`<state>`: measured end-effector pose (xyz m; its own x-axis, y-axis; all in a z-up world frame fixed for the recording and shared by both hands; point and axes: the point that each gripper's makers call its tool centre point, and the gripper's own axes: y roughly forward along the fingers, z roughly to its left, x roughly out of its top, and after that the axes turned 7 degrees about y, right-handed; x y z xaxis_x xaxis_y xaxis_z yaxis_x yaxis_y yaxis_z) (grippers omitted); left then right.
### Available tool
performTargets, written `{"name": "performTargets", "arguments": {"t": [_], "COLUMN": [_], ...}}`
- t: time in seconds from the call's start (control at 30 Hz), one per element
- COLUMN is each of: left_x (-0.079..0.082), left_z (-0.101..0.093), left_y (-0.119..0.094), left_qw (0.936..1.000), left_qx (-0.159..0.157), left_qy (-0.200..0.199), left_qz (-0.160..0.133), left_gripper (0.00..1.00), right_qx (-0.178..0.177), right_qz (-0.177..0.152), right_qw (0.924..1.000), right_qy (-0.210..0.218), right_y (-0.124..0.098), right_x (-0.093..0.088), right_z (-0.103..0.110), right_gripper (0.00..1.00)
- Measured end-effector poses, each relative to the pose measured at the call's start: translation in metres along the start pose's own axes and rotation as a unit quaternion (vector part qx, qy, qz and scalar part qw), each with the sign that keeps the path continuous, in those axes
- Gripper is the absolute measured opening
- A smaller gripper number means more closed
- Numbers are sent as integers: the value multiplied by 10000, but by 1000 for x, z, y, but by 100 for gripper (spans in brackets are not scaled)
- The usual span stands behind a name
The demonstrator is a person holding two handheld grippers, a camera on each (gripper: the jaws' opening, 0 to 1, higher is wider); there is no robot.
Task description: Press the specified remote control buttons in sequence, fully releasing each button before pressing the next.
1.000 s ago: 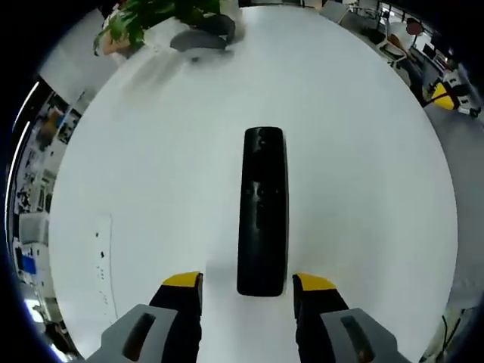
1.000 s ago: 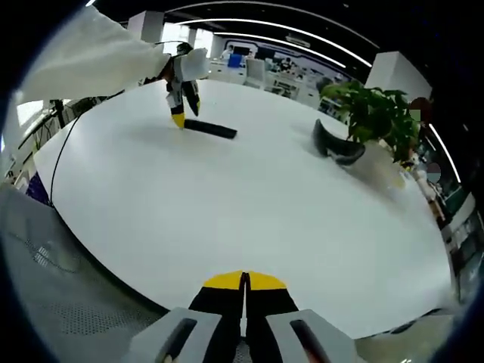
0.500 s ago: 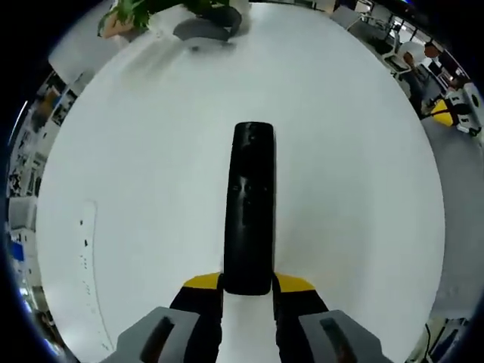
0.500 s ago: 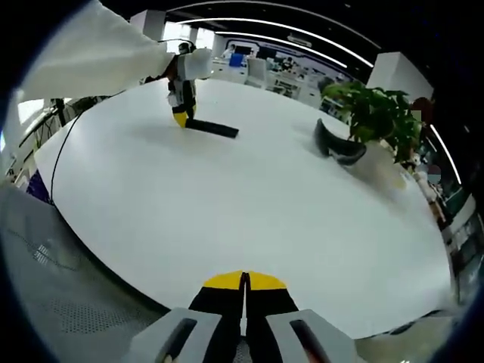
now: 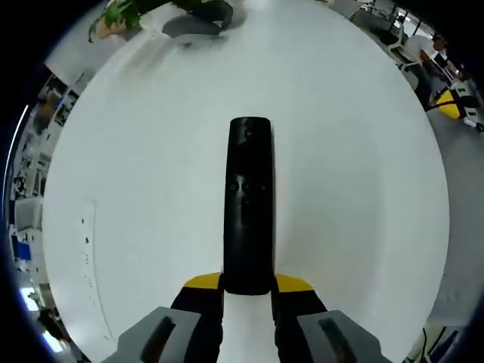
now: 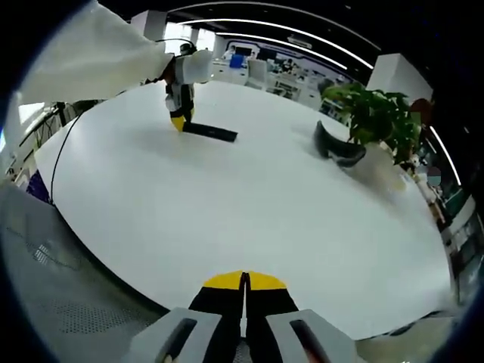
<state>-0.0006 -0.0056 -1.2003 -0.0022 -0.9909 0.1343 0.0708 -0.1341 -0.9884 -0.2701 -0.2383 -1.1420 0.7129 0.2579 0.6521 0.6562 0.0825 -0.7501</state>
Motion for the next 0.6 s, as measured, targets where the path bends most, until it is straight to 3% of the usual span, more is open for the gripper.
{"name": "performTargets", "arguments": {"t": [0.17,0.27,0.6], "left_x": [0,1,5], "left_z": [-12,-21,-48], "left_y": [-1,-1,-2], "left_qw": [10000,9996,9999], "left_qx": [7,-118,-100], "left_qy": [36,-181,22], "left_qz": [-89,-181,-117], "left_gripper": [23,23,23], "right_qx": [3,21,24], "right_qz": [-58,-83,0], "right_qw": [10000,10000,10000], "right_qy": [27,25,-53], "right_y": [-1,-1,0], "right_x": [2,2,0], "right_z": [0,1,1], "right_gripper": [0,0,0]}}
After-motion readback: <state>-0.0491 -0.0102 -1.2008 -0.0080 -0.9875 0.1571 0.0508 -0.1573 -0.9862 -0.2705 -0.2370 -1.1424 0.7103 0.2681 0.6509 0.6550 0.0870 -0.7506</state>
